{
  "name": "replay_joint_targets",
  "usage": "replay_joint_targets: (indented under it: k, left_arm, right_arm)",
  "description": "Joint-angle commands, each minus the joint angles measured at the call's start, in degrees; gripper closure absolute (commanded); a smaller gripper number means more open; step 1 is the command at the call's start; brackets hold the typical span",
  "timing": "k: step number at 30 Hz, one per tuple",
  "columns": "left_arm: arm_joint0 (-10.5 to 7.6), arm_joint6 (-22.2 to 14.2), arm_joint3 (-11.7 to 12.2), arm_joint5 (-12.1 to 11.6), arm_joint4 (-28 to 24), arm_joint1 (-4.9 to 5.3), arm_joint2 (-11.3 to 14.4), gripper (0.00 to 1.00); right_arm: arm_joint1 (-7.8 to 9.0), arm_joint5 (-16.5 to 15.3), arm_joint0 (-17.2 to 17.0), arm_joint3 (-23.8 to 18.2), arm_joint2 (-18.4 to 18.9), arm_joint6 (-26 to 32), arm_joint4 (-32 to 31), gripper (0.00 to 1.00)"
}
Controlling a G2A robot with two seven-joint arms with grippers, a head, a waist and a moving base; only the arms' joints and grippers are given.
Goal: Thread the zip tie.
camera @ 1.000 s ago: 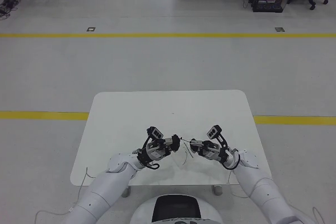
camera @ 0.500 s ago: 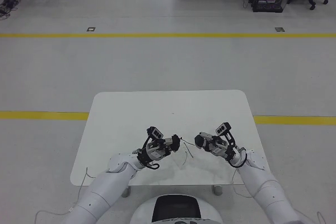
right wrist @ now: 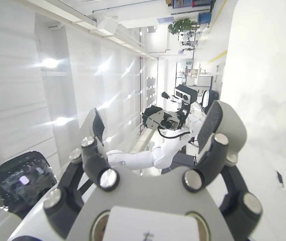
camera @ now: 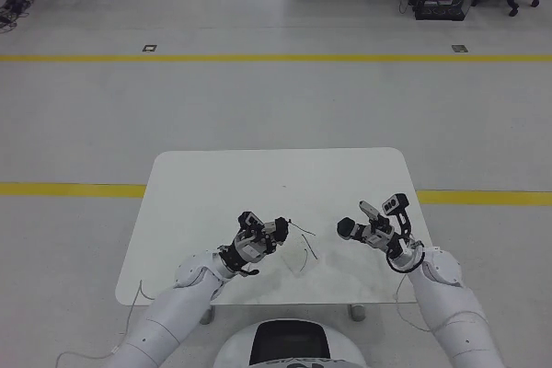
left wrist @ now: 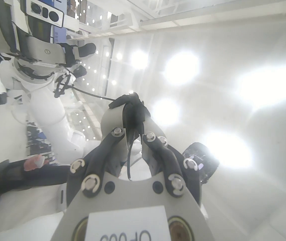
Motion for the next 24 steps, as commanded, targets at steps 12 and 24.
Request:
replay_joint_targets:
  k: [12, 24]
  left_arm:
    - [-0.10, -10.69, 2.45, 3.00, -8.97, -0.42, -0.58, 1.00]
    - [-0.10, -10.69, 2.45, 3.00, -8.97, -0.42, -0.58, 1.00]
  right_arm:
    - [-1.78, 0.00, -4.92, -8.66, 8.44, -1.61, -2.23, 0.00]
    - [-1.78, 0.00, -4.92, -8.66, 8.44, -1.61, -2.23, 0.00]
